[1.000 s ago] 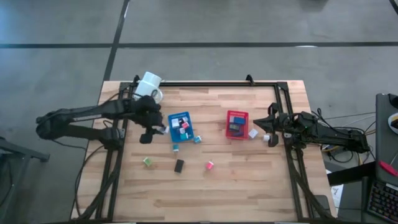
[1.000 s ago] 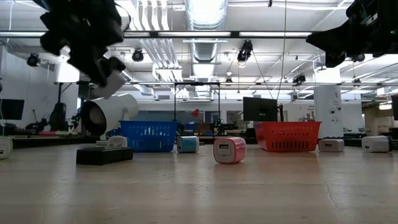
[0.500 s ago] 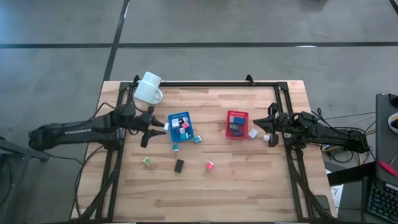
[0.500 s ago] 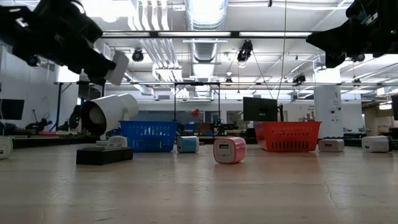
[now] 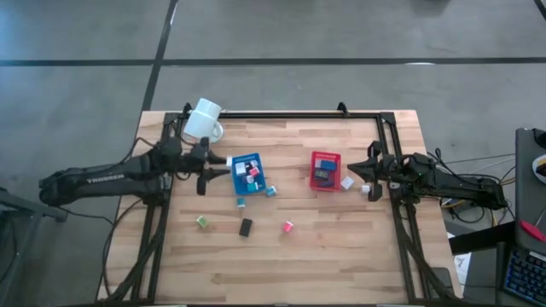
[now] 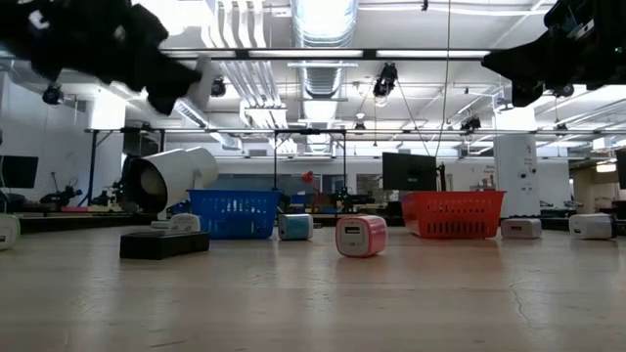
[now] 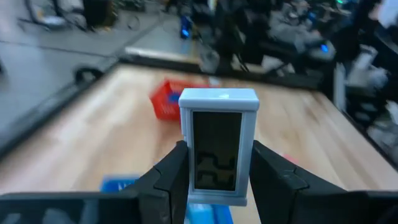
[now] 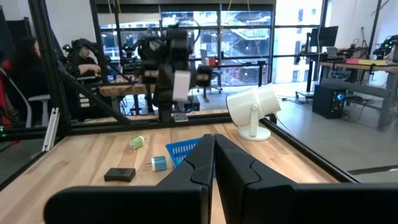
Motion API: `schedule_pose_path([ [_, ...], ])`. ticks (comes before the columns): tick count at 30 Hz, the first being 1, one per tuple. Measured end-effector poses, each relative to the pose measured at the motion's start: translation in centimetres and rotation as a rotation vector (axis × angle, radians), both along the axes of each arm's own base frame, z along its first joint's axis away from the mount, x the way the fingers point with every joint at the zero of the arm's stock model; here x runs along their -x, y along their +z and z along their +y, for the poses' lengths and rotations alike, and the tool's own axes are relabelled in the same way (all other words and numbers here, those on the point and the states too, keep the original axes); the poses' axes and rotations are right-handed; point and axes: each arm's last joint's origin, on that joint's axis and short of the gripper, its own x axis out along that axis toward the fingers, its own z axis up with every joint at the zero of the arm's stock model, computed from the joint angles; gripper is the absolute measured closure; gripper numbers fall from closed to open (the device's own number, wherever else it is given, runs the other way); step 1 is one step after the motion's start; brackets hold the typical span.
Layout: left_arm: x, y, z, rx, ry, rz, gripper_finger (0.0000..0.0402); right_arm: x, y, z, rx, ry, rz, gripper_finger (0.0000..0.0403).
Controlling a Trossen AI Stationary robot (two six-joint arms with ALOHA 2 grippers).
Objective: Pick & Place Office items
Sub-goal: Put the white digital clock into the red bin
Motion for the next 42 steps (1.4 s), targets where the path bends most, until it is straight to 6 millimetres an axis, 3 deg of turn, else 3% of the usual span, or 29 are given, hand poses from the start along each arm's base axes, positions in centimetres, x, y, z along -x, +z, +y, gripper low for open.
schedule_pose_path([
  [7, -4.8, 6.9, 1.7, -0.075, 0.048, 0.014, 0.0265, 0.0, 0.3, 0.0, 0.02, -0.002, -0.03, 0.0394],
  [10, -8.3, 8.4, 2.5, -0.121, 0.016, 0.045, 0.0265, 0.0, 0.4, 0.0, 0.024, -0.003, -0.036, 0.0394],
  [14, -13.9, 8.8, 3.5, -0.17, -0.027, 0.077, 0.0265, 0.0, 0.4, 0.0, 0.029, -0.003, -0.036, 0.0394],
  [21, -23.4, 5.3, 4.6, -0.19, -0.117, 0.114, 0.0265, 0.1, 0.6, 0.0, 0.059, -0.005, -0.057, 0.0394],
  [29, -31.0, -0.9, 5.7, -0.126, -0.204, 0.175, 0.0265, 0.1, 0.8, 0.0, 0.079, -0.006, -0.079, 0.0394],
  [35, -34.1, -5.1, 5.7, -0.061, -0.25, 0.232, 0.0265, 0.1, 0.8, 0.0, 0.083, -0.006, -0.073, 0.0394],
  [42, -35.2, -7.6, 5.5, -0.013, -0.253, 0.283, 0.0265, 0.1, 0.8, 0.0, 0.084, -0.007, -0.072, 0.0394],
])
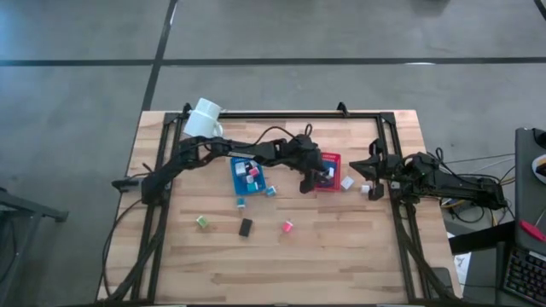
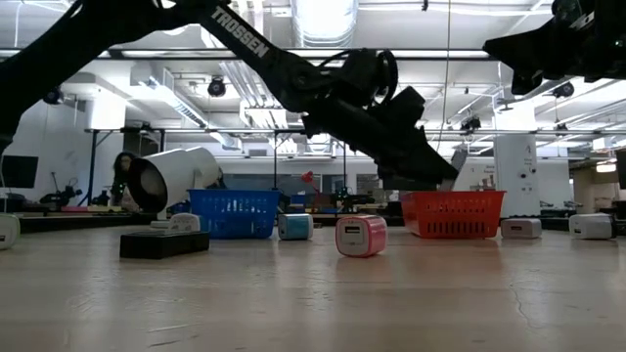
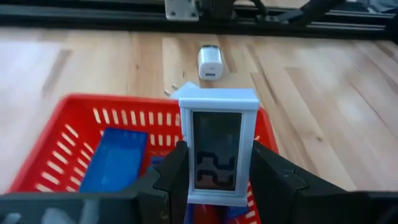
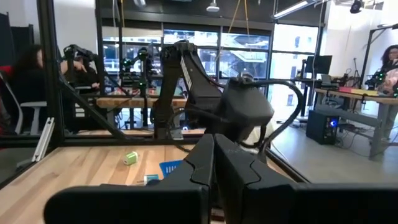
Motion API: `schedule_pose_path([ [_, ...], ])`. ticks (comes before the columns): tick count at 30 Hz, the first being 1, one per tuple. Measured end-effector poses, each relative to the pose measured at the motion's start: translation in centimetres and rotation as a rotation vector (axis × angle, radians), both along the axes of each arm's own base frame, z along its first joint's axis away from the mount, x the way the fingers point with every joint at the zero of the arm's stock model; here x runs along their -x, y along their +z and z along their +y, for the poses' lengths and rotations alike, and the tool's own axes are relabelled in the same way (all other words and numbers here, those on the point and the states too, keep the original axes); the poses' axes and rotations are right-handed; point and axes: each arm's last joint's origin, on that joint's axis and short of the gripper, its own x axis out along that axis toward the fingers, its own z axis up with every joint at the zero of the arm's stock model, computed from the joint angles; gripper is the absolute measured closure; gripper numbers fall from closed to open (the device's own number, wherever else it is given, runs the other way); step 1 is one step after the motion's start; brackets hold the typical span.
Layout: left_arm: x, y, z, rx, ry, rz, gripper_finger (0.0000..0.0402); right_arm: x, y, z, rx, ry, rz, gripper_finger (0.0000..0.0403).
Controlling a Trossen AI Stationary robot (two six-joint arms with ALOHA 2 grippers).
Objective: Pick & Place Office items
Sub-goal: Put the white digital clock into the red bin, then put the pink charger adapter into the blue bin
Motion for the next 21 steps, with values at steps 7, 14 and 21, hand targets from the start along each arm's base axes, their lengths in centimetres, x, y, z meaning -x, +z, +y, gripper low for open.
schedule_pose_path([
  [7, 0.0, -0.2, 0.0, 0.02, 0.02, 0.009, 0.0265, 0.0, 0.0, 0.0, -0.001, 0.0, 0.0, 0.0394],
  [14, 0.0, -0.1, 0.0, 0.033, 0.029, 0.017, 0.0162, 0.0, 0.0, 0.0, -0.001, 0.0, 0.0, 0.0394],
  [21, 1.1, 3.1, -0.2, 0.031, 0.021, 0.049, 0.0041, 0.0, 0.0, 0.0, -0.004, 0.001, 0.0, 0.0394],
])
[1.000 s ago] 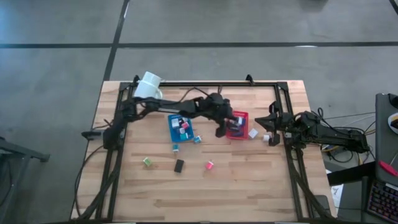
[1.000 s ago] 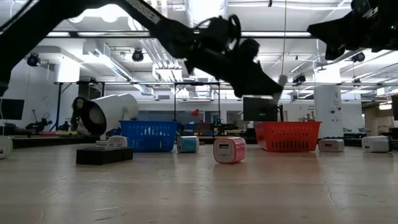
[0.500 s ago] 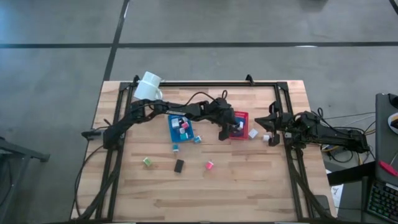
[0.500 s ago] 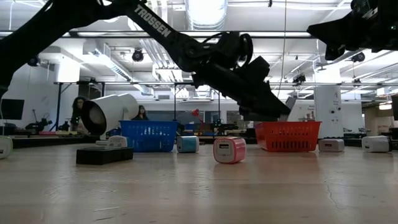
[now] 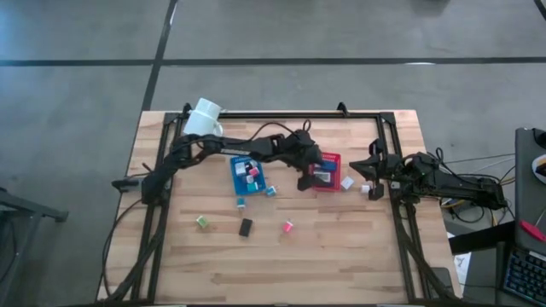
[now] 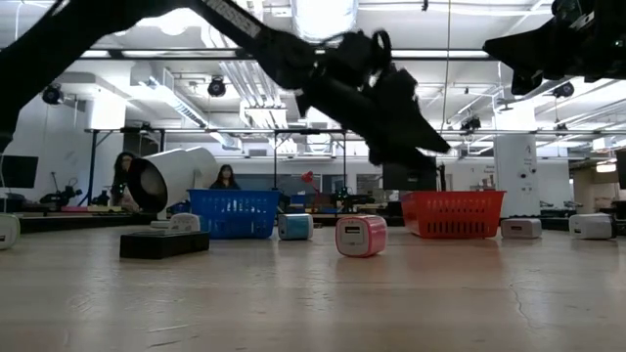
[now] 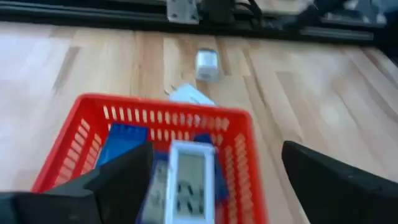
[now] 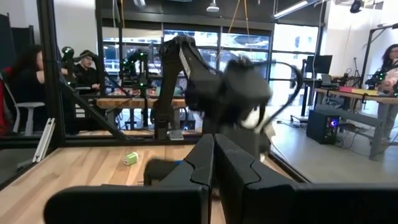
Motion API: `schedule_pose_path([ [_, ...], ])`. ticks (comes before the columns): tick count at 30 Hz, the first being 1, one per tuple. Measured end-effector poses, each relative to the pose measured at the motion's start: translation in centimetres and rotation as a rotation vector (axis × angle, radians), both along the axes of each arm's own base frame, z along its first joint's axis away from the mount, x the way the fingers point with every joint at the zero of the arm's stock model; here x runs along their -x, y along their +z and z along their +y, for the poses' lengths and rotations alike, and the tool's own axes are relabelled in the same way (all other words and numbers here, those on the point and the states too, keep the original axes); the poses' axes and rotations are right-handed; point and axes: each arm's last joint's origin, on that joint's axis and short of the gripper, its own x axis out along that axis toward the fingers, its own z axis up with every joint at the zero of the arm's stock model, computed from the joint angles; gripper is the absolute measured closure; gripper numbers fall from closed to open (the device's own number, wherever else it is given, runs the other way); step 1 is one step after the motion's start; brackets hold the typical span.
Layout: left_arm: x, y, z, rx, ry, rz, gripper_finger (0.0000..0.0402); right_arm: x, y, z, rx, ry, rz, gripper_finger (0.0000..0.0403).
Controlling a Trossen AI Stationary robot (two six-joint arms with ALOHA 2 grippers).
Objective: Pick & Place Office items
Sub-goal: Put the pink charger adapter into the blue bin
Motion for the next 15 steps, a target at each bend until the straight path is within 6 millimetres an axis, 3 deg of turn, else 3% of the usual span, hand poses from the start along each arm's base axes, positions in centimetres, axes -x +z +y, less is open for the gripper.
schedule_pose_path([
  [4, 2.4, 4.5, -0.7, -0.091, -0.083, 0.027, 0.0041, 0.0, 0.0, 0.0, 0.0, 0.006, 0.005, 0.0394],
  [7, 5.3, 8.7, -2.0, -0.16, -0.136, -0.014, 0.0067, 0.0, -0.1, 0.0, 0.001, 0.01, 0.007, 0.0394],
  [11, 10.8, 13.1, -4.0, -0.273, -0.071, -0.125, 0.015, 0.0, -0.1, 0.0, 0.001, 0.009, 0.006, 0.0394],
  [15, 17.7, 15.3, -5.1, -0.361, 0.1, -0.316, 0.0265, 0.0, -0.1, 0.0, 0.001, 0.009, 0.006, 0.0394],
])
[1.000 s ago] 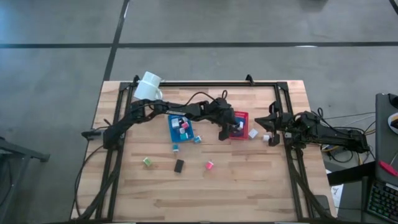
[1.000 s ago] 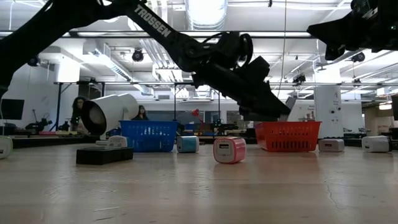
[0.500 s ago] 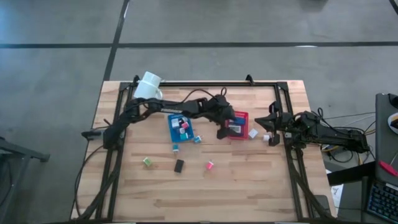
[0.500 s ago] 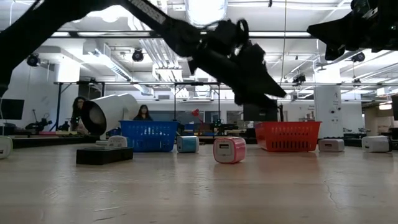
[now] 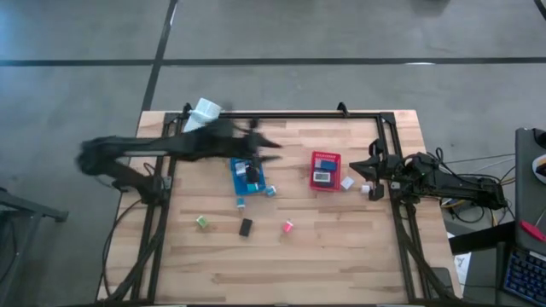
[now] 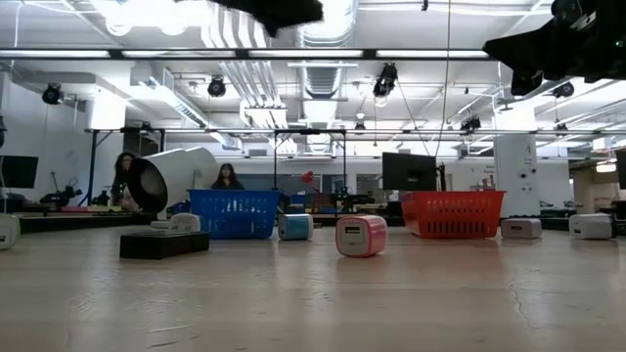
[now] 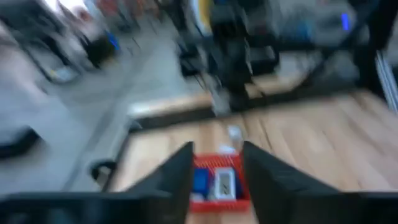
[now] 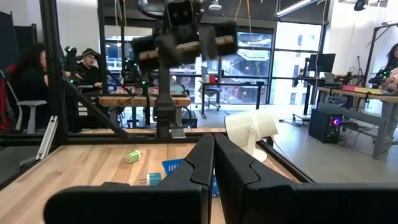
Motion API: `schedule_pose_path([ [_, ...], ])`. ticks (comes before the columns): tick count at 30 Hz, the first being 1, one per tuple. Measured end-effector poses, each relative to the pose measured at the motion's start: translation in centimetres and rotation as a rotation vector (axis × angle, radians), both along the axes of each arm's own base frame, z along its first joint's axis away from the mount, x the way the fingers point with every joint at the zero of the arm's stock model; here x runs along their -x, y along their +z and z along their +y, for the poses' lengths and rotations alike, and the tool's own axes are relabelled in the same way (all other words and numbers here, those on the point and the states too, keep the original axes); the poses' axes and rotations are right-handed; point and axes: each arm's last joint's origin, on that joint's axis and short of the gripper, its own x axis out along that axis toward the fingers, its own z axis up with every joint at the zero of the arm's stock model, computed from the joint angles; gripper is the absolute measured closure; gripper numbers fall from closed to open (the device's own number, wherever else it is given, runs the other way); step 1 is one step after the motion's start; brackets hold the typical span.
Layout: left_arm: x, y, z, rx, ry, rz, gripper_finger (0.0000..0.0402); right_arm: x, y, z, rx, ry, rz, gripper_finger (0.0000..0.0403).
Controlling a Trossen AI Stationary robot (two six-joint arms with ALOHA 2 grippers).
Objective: Pick & Place Office items
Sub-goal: Put the pink charger adapter into the blue bin
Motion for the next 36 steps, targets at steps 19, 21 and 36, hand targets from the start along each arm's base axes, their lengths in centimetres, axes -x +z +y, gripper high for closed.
schedule_pose_path([
  [19, 18.5, -8.9, -1.9, 0.008, 0.246, -0.336, 0.0399, 0.0, 0.1, 0.0, 0.021, -0.015, -0.003, 0.0394],
  [21, 19.2, -8.9, -1.9, -0.006, 0.276, -0.37, 0.0398, 0.0, 0.1, 0.0, 0.021, -0.015, -0.003, 0.0394],
  [36, 22.0, -9.0, -1.8, -0.037, 0.427, -0.386, 0.04, 0.0, 0.0, 0.0, 0.022, -0.015, -0.002, 0.0394],
])
